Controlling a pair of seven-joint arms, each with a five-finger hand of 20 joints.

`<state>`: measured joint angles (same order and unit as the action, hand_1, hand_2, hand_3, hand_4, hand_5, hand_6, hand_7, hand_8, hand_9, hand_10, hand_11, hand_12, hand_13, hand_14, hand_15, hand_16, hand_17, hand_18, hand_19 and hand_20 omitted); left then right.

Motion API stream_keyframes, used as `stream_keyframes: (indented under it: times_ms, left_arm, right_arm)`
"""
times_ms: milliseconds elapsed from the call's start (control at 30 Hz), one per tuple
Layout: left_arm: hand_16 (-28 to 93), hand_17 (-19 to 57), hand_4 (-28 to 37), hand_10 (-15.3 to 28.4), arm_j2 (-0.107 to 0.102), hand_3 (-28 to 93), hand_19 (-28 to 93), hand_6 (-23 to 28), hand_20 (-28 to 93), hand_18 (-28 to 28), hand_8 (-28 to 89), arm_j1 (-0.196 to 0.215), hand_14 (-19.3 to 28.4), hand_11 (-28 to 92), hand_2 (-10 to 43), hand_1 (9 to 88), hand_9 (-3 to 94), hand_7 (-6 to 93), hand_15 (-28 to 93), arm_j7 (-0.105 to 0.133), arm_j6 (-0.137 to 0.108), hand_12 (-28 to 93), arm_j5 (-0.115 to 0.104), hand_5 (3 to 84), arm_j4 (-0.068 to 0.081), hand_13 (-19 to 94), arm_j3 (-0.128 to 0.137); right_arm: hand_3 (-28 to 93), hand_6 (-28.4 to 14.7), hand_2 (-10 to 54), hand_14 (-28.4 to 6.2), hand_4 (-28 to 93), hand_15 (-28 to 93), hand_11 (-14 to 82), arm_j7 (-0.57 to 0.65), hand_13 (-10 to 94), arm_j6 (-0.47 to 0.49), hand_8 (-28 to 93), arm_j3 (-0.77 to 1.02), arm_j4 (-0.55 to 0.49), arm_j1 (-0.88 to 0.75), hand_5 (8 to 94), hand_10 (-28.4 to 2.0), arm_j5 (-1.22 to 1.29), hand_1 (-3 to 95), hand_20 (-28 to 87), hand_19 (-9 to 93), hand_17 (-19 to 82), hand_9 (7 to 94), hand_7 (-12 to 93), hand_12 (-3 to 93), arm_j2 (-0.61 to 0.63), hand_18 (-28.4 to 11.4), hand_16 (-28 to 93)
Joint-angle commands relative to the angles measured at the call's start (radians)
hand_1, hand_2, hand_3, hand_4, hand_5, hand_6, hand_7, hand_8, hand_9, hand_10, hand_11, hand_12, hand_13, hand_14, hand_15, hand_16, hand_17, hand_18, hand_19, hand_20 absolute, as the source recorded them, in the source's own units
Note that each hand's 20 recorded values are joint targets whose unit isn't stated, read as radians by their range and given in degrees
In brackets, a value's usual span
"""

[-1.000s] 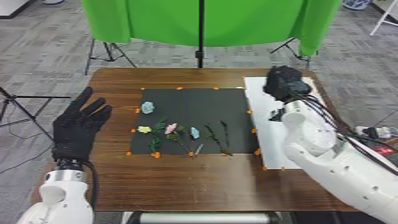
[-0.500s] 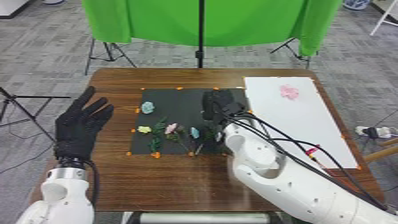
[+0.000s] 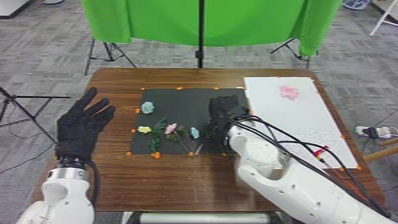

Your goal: Arrange flowers

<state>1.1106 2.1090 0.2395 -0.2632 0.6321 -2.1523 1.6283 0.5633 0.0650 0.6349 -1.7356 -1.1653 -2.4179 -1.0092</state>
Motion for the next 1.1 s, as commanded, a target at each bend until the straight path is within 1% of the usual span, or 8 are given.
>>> stream_keyframes:
  times_ms: [33,233,367,500,700,867,1000,1100]
  left_arm:
    - [-9,-8.9,-24.7,20.2,0.001,78,57,7.9,11,26.0,-10,0.007,26.6,27,9.8,25.1,35.2,11.5,54,0.005,0.003,11,-0.002,36.7,0.0,26,-0.005]
    - [-9,-8.9,-24.7,20.2,0.0,78,57,8.1,11,26.0,-10,0.016,26.6,27,9.9,25.2,35.2,11.3,54,0.011,0.001,11,-0.004,36.8,-0.003,26,-0.003]
    - [-9,-8.9,-24.6,20.2,0.003,78,57,8.1,11,26.0,-9,0.014,26.6,27,9.8,25.2,35.3,11.4,54,0.01,-0.001,11,-0.006,36.8,-0.002,26,-0.003]
    - [-9,-8.9,-24.6,20.2,0.005,78,57,8.1,11,26.0,-9,0.009,26.6,27,9.8,25.2,35.2,11.4,54,0.005,-0.001,11,-0.005,36.8,0.001,26,-0.005]
    - [-9,-8.9,-24.8,20.2,0.002,78,57,8.1,11,26.0,-10,-0.01,26.6,27,9.9,25.3,35.3,11.4,54,0.003,0.002,11,-0.005,36.8,0.014,26,-0.012]
    - [-9,-8.9,-24.8,20.1,-0.004,78,57,7.8,11,26.0,-10,-0.04,26.6,27,9.9,25.2,35.1,11.4,54,0.003,0.012,10,-0.007,36.7,0.029,26,-0.027]
    - [-9,-8.9,-24.8,20.0,-0.029,78,57,7.6,11,25.9,-10,-0.051,26.5,27,10.0,25.1,35.1,11.2,54,0.013,0.003,10,-0.02,36.6,0.031,26,-0.04]
    - [-9,-8.9,-24.8,20.1,-0.025,78,57,7.5,11,26.0,-10,-0.046,26.6,27,10.0,25.0,35.1,11.2,54,0.012,0.004,11,-0.019,36.6,0.029,26,-0.037]
  right_arm:
    - [82,1.5,-9.5,-12.9,-28,76,32.5,-0.011,52,-0.009,-14,0.021,-0.043,-0.011,64.1,-14.8,-0.015,39.8,53,91,22,63.5,17,15.8,0.003,-21.4,11]
    - [82,0.0,-9.5,-14.1,-28,77,31.7,-0.001,50,-0.011,-14,0.096,-0.107,-0.032,60.7,-16.0,0.013,37.1,53,90,20,60.9,16,15.5,0.047,-21.7,10]
    - [82,-0.4,-9.5,-14.8,-28,77,31.1,0.035,49,-0.076,-13,0.112,-0.093,0.009,60.2,-16.6,0.043,36.1,54,90,20,60.1,16,15.3,0.099,-22.0,10]
    - [81,-0.9,-9.5,-15.4,-28,75,27.7,0.125,47,-0.158,-13,0.042,0.015,0.145,58.7,-17.5,0.123,34.8,53,87,18,57.6,15,14.5,0.171,-21.9,8]
    - [82,-0.8,-9.5,-15.7,-28,70,19.1,0.109,41,-0.202,-13,-0.03,0.224,0.305,50.1,-16.2,0.347,32.9,51,84,15,48.3,16,13.2,0.215,-21.3,6]
    - [83,-0.2,-9.5,-15.8,-28,68,14.9,0.204,38,-0.093,-13,-0.065,0.325,0.357,46.5,-16.3,0.303,31.7,51,83,14,43.3,15,13.4,0.206,-21.3,5]
    - [83,-0.5,-9.5,-16.6,-28,68,13.4,0.249,35,0.007,-13,-0.032,0.371,0.359,43.6,-18.1,0.361,30.9,51,82,12,39.2,15,13.7,0.172,-21.5,5]
    - [83,0.1,-9.5,-17.2,-28,67,12.4,0.257,34,0.079,-13,-0.026,0.414,0.36,41.3,-19.4,0.37,30.6,51,81,11,38.2,15,13.6,0.135,-21.8,4]
